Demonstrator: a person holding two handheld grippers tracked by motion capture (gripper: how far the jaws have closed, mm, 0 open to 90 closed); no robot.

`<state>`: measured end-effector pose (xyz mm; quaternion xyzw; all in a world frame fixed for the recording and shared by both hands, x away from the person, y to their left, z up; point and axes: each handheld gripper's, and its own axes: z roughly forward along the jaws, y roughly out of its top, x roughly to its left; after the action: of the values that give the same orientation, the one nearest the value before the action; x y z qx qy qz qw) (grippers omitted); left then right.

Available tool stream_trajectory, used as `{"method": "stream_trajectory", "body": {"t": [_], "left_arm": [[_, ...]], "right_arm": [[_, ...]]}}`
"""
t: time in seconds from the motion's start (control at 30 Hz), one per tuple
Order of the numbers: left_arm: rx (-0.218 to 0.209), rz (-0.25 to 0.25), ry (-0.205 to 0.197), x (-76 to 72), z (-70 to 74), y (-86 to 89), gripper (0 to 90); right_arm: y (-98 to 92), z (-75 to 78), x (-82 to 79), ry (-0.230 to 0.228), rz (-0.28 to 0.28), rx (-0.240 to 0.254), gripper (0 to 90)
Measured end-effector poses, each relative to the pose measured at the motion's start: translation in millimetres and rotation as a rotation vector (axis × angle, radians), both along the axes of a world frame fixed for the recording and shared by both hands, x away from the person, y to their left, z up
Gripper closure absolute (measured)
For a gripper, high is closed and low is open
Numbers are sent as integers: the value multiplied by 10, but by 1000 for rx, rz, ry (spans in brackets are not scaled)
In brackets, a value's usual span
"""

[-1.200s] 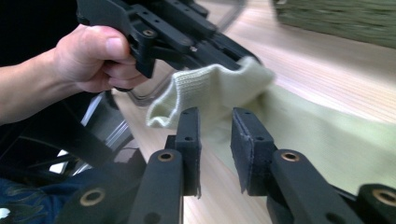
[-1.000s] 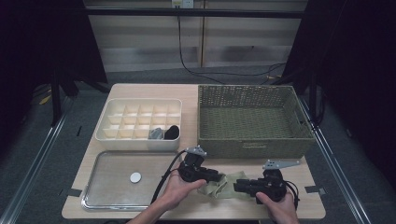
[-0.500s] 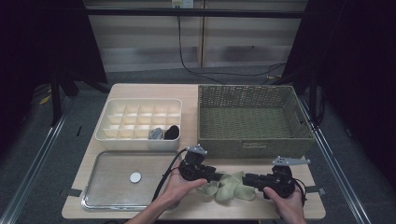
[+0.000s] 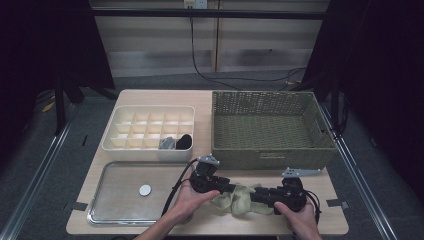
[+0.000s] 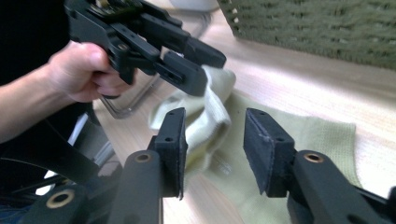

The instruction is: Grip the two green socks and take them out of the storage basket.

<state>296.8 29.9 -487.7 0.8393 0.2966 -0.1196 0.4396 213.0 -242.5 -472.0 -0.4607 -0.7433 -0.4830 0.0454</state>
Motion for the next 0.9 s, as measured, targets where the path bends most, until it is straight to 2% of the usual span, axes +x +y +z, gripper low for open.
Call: {"method": "stream_trajectory", "body": {"t": [0.1,0.17,0.27,0.37,0.43,0.47,0.57,0.7,0.83,0.9], "left_arm": [[-6,5,4,0,8,9,571],[-5,0,5,-2,30,31,524],[-7,-11,-11,-22,116,128,496],[-3,-29,-30,-75,202,254,529],[-23,-50,-34,-120,226,348,589],[-15,-58,-49,-146,227,388,605],[-29,-91,-44,-224,184,448,640],[-9,-150,-52,-327,116,438,658],[10,-196,-74,-387,93,443,723],[10,-191,-72,-393,65,440,720]], "right_arm": [[17,-32,21,5,1,-10,841],[8,-34,48,11,-9,-6,866],[-11,-30,105,17,-29,-20,869],[-18,-44,164,31,-26,-49,869],[-38,-49,203,38,-31,-58,868],[-47,-52,210,38,-37,-55,869],[-57,-100,221,39,-42,-44,868],[-43,-120,228,51,-44,-48,865],[-41,-131,234,45,-41,-43,863],[-44,-144,235,47,-41,-42,863]]}}
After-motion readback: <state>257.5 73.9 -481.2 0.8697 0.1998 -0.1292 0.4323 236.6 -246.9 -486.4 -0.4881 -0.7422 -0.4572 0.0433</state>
